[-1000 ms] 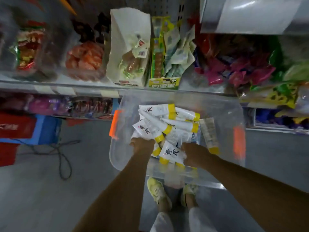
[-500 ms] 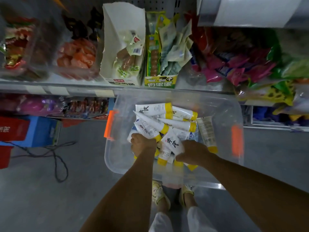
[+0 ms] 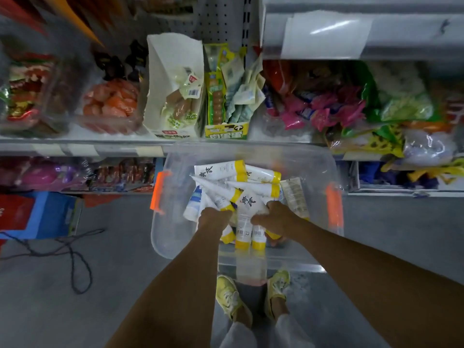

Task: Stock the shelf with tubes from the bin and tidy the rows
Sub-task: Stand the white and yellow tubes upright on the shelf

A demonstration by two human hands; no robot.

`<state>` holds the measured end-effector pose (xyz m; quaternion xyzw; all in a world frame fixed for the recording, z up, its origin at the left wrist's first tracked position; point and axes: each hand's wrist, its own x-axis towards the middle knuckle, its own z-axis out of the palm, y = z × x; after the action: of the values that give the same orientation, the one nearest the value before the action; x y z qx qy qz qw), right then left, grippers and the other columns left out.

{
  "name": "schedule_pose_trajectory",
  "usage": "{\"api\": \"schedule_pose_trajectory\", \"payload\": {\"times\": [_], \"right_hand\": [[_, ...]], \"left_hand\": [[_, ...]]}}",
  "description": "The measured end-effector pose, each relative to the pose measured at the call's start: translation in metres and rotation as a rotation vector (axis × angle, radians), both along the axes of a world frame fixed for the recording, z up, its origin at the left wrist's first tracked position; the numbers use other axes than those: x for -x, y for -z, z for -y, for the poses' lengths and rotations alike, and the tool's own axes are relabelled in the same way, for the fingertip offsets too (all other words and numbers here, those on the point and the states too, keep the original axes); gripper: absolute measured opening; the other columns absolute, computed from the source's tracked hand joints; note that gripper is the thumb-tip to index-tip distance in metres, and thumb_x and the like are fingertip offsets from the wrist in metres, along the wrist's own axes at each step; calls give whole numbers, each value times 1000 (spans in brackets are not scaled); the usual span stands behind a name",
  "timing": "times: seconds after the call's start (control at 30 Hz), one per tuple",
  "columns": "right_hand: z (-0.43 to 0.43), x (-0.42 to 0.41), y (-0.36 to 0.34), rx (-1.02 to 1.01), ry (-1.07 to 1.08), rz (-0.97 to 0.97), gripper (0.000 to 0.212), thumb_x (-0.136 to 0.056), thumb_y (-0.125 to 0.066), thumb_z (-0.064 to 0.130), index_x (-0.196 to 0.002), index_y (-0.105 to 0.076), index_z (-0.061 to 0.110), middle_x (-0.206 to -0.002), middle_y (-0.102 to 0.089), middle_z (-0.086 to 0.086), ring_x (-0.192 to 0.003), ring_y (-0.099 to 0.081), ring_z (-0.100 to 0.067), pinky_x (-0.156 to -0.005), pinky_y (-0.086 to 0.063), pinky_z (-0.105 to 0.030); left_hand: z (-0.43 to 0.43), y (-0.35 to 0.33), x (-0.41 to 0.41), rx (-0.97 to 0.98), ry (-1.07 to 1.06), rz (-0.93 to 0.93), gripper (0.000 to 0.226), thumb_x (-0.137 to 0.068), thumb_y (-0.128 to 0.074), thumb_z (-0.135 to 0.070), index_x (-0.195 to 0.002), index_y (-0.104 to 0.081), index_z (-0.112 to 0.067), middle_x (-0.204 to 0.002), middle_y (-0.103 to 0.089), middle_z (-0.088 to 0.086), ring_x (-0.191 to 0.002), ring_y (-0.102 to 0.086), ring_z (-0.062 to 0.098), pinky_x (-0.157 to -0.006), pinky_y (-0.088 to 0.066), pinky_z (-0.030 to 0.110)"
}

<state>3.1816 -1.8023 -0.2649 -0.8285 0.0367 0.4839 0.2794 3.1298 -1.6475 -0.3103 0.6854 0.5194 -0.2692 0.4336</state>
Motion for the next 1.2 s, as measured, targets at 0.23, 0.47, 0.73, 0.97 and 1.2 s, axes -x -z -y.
{"api": "schedule_pose_trajectory", "payload": {"times": [0.23,0.47,0.73,0.97,1.2], "right_hand": [[9,14,5,-115,219,-89,27,-81,-72,24,-98,-58,8,-76,-62,-9,-50,-58,-16,-44,-47,-25],[12,14,-68,-193,377,-42,28,-86,-67,25,-98,-59,1,-64,-56,-12,-33,-52,-10,-38,-39,-19],[-16,3,-201,-380,300,153,24,-89,-56,23,-103,-57,4,-62,-57,-12,-41,-51,-17,-47,-40,-24],[-38,0,-297,-459,197,313,19,-91,-48,26,-106,-48,15,-97,-53,-4,-80,-52,-20,-60,-40,-30],[-16,-1,-377,-747,196,492,31,-90,-59,11,-119,-50,12,-96,-67,-3,-64,-65,-6,-54,-51,-22]], "left_hand": [[-2,3,7,28,-97,48,31,-88,-60,-28,-109,-56,-5,-113,-64,16,-99,-63,36,-78,-56,41],[-4,-83,9,506,-512,308,27,-100,-47,-31,-116,-56,-11,-98,-64,13,-76,-62,25,-59,-55,37],[-30,-217,-11,424,-302,571,30,-93,-49,-32,-109,-57,-7,-82,-65,19,-53,-60,30,-49,-51,32],[-43,-313,-7,374,-168,817,30,-91,-47,-12,-120,-48,-8,-100,-60,22,-73,-62,33,-67,-56,47],[-42,-411,-1,325,163,1088,52,-93,-58,-5,-136,-38,-27,-124,-64,4,-105,-67,27,-82,-57,44]]}}
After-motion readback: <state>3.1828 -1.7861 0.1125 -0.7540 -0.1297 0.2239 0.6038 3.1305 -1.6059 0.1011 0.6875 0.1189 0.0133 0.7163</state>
